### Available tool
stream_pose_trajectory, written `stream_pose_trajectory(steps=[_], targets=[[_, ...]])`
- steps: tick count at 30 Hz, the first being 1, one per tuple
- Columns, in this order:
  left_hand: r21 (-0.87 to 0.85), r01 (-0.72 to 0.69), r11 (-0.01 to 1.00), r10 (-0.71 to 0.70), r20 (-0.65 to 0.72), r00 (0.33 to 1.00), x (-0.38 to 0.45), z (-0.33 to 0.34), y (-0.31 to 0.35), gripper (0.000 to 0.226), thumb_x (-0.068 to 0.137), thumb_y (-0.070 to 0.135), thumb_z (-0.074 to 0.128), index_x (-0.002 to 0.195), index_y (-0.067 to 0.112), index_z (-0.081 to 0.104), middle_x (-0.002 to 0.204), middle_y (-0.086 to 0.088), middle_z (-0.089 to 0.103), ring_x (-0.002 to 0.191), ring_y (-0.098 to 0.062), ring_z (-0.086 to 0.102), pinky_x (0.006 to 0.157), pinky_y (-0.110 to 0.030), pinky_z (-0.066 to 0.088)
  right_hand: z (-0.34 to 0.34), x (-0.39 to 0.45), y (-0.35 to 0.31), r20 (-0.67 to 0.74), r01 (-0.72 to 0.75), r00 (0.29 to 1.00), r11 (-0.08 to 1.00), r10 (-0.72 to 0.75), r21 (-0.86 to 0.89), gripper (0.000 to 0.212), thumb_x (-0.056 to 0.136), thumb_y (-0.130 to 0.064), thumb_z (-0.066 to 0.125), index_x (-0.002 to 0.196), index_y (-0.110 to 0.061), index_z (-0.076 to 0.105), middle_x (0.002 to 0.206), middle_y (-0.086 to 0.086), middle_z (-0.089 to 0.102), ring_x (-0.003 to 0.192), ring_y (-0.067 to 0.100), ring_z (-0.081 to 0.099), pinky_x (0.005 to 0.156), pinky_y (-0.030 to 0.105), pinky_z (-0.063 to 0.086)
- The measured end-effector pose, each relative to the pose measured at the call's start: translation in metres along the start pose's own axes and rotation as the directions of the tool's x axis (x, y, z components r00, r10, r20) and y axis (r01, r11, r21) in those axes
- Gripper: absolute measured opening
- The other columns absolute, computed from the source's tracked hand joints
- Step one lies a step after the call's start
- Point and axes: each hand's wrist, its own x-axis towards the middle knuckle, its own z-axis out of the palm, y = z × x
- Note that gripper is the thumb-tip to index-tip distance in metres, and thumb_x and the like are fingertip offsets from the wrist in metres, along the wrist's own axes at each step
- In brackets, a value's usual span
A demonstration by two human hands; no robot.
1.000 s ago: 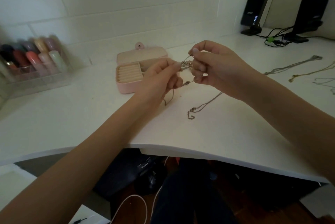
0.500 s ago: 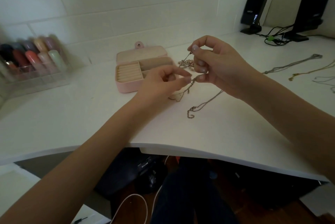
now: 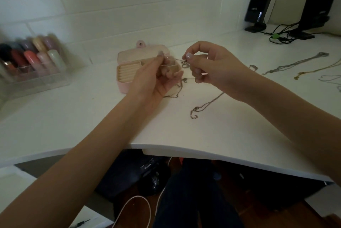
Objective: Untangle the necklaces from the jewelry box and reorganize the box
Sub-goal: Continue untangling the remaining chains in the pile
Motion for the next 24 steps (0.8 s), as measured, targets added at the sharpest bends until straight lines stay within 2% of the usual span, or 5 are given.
stream_pose_trajectory(steps=[4, 9, 15, 20, 24], targets=[[0.135, -0.05, 0.99, 0.054, -0.023, 0.998, 0.0, 0.0, -0.001, 0.032, 0.098, 0.023, 0.049, 0.069, 0.011, 0.054, 0.044, 0.002, 0.041, 0.04, -0.006, 0.044, 0.053, -0.025, 0.055, -0.002, 0.001, -0.001, 0.017, -0.02, 1.0, 0.985, 0.017, 0.172, 0.012, 0.098, -0.014, 0.052, 0.087, -0.013, 0.057, 0.057, -0.002, 0.044, 0.058, 0.012, 0.042, 0.058, 0.021, 0.044], [0.299, 0.021, 0.954, -0.027, 0.018, 0.999, -0.005, 0.001, -0.004, 0.042, 0.1, 0.033, 0.043, 0.066, 0.012, 0.056, 0.054, 0.002, 0.053, 0.056, -0.012, 0.057, 0.045, -0.019, 0.048, -0.004, 0.0, -0.002, -0.026, -0.031, 0.999, 0.962, 0.04, 0.27, 0.01, 0.099, -0.014, 0.05, 0.09, -0.013, 0.055, 0.061, -0.001, 0.048, 0.058, 0.013, 0.05, 0.059, 0.026, 0.051], [0.363, 0.073, 0.929, -0.121, 0.113, 0.986, -0.006, 0.006, -0.003, 0.065, 0.1, 0.051, 0.024, 0.044, 0.018, 0.036, 0.082, -0.017, 0.067, 0.084, -0.024, 0.071, 0.085, -0.031, 0.045, -0.003, -0.002, -0.006, -0.056, -0.007, 0.998, 0.973, 0.021, 0.233, 0.007, 0.098, -0.015, 0.05, 0.093, -0.012, 0.054, 0.063, 0.0, 0.053, 0.055, 0.013, 0.056, 0.06, 0.029, 0.054], [0.488, 0.003, 0.873, -0.099, 0.171, 0.98, -0.014, 0.008, -0.005, 0.025, 0.095, 0.023, 0.053, 0.072, 0.016, 0.045, 0.071, -0.008, 0.073, 0.068, -0.019, 0.072, 0.058, -0.02, 0.052, -0.005, -0.002, -0.008, -0.182, 0.012, 0.983, 0.989, 0.015, 0.145, 0.007, 0.097, -0.014, 0.054, 0.099, -0.008, 0.055, 0.063, 0.001, 0.055, 0.054, 0.013, 0.056, 0.063, 0.029, 0.056], [0.463, -0.022, 0.886, -0.128, 0.289, 0.949, -0.018, 0.003, -0.003, 0.044, 0.088, 0.004, 0.06, 0.062, 0.02, 0.028, 0.078, -0.011, 0.073, 0.069, -0.018, 0.072, 0.056, -0.021, 0.055, -0.011, 0.001, -0.004, -0.282, -0.094, 0.952, 0.991, 0.119, 0.099, 0.01, 0.095, -0.013, 0.057, 0.102, -0.006, 0.057, 0.064, 0.003, 0.056, 0.052, 0.013, 0.056, 0.06, 0.028, 0.057]])
